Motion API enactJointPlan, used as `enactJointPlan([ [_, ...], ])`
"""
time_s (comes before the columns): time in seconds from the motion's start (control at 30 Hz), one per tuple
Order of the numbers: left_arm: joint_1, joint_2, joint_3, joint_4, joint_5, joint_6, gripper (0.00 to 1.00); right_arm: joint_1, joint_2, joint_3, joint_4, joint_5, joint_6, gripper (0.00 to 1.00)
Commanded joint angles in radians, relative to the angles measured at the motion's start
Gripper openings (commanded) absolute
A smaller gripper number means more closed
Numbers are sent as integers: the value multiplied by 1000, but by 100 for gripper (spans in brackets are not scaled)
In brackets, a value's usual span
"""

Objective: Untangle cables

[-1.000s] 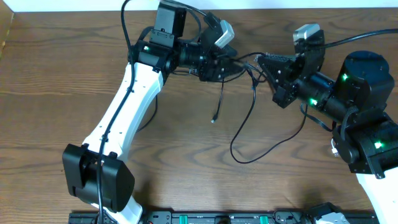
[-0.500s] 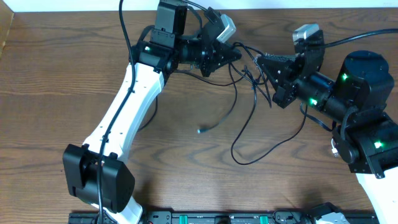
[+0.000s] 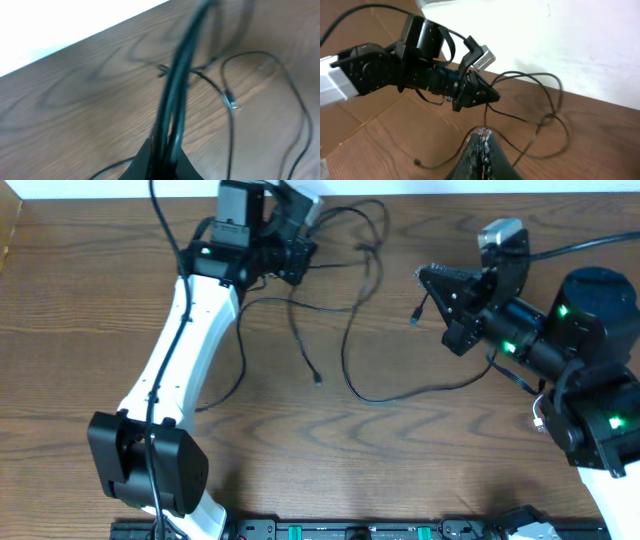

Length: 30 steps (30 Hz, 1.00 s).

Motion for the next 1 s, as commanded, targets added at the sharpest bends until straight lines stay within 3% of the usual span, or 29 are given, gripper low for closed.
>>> enactJointPlan([
  [0.0, 0, 6, -2, -9, -2, 31, 8, -3, -4, 23, -22, 13, 3, 4],
  [0.07, -13, 5, -2, -8, 28, 32, 7, -3, 16, 22, -43, 22, 3, 24],
  [0.1, -23, 5, -2, -8, 32, 33, 7, -3, 31, 22, -55, 37, 3, 29],
  [0.27, -70, 3, -2, -24, 46, 69, 7, -3, 150, 22, -65, 54, -23, 36],
  [0.6, -131, -18, -2, -59, 161, 113, 8, -4, 439, 22, 13, 112, -86, 44],
  [0.97, -131, -118, -2, -68, 179, 138, 7, -42, 483, 22, 56, 117, -87, 44],
])
